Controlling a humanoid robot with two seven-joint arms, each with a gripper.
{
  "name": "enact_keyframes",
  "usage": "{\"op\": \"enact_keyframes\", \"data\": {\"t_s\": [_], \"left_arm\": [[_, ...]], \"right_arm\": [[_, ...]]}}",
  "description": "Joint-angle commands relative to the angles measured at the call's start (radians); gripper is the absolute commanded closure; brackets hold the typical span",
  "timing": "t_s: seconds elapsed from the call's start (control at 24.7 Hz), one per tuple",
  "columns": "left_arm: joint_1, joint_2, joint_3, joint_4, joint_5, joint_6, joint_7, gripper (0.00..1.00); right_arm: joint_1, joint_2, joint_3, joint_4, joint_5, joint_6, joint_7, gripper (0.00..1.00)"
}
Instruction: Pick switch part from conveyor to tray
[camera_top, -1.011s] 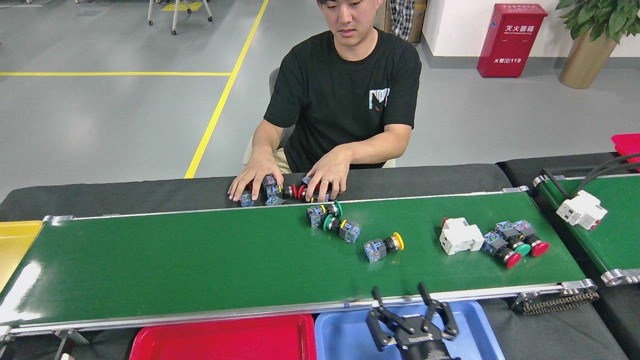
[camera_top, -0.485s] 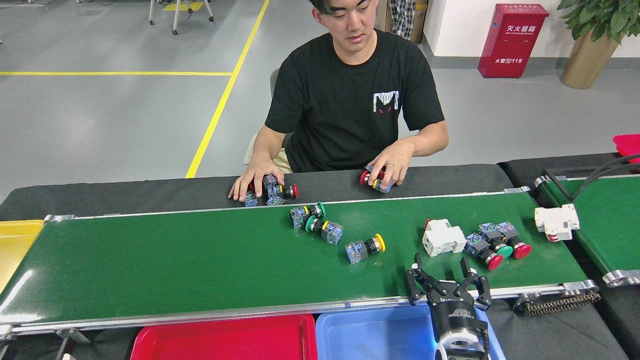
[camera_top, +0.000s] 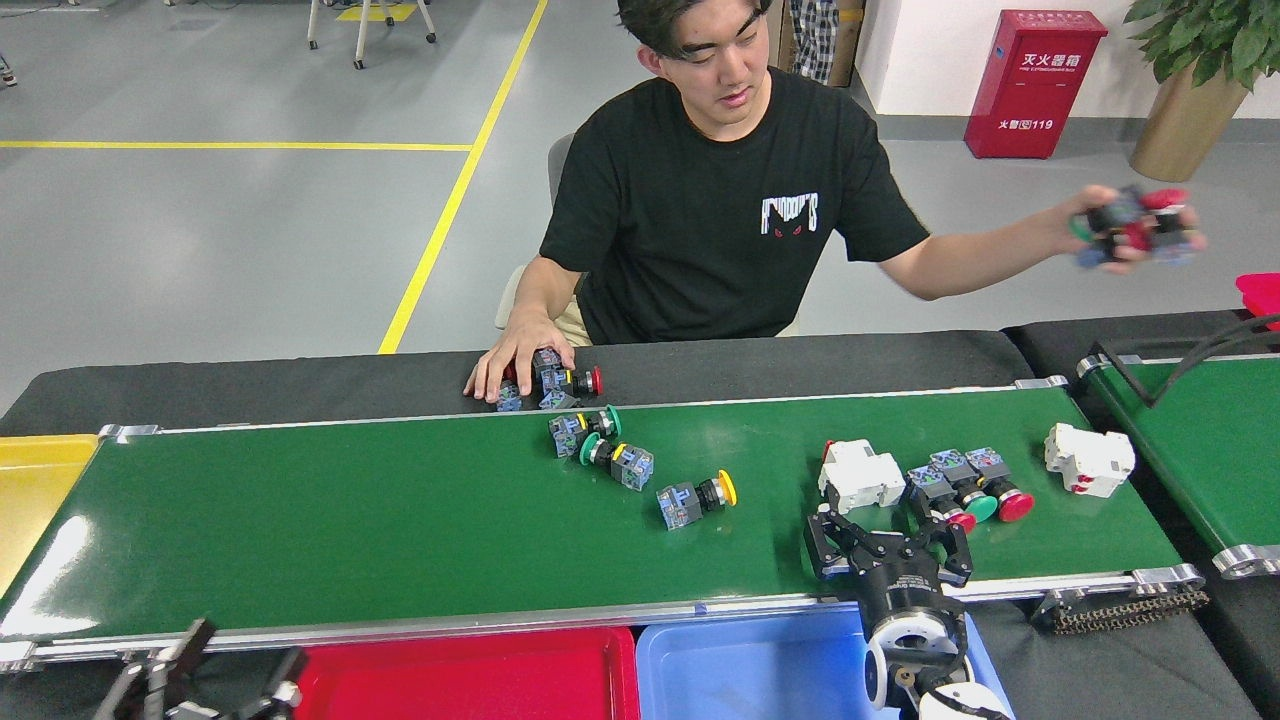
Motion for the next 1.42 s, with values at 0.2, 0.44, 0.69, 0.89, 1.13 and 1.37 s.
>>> {"op": "enact_keyframes", "data": {"t_s": [0.2,0.44,0.69,0.89,1.13,1.37], "left_arm": [[-0.235,-0.099,-0.221,0.168,-0.153,0.192,-0.087,0.0],[-0.385,-0.124,-0.238,0.363,-0.153,0.292,-0.133,0.0],[-0.473,-0.108,-0.226,0.504,-0.151,0.354,-0.119,0.0],[-0.493,-0.105,-0.198,0.544,-0.153,0.374,-0.118,0.0],[-0.514,-0.101,-0.198,0.584,-0.153,0.4,-0.118,0.0],[-0.577,-0.07,-0.2,0.688,-0.153,0.491,-0.09,0.0]], "right_arm": [[-0.067,0.02,0.052,0.044,0.011,-0.039,0.01,0.84],[-0.029,0.011,0.038,-0.126,-0.018,-0.264,0.002,0.93],[0.255,-0.142,-0.043,-0.387,-0.181,-0.874,0.004,0.87],[0.414,-0.176,-0.114,-0.398,-0.192,-1.073,0.005,0.0],[0.417,-0.13,-0.18,-0.398,-0.181,-0.935,0.01,0.0],[0.319,-0.034,-0.105,-0.387,-0.041,-0.258,-0.012,0.01]]}}
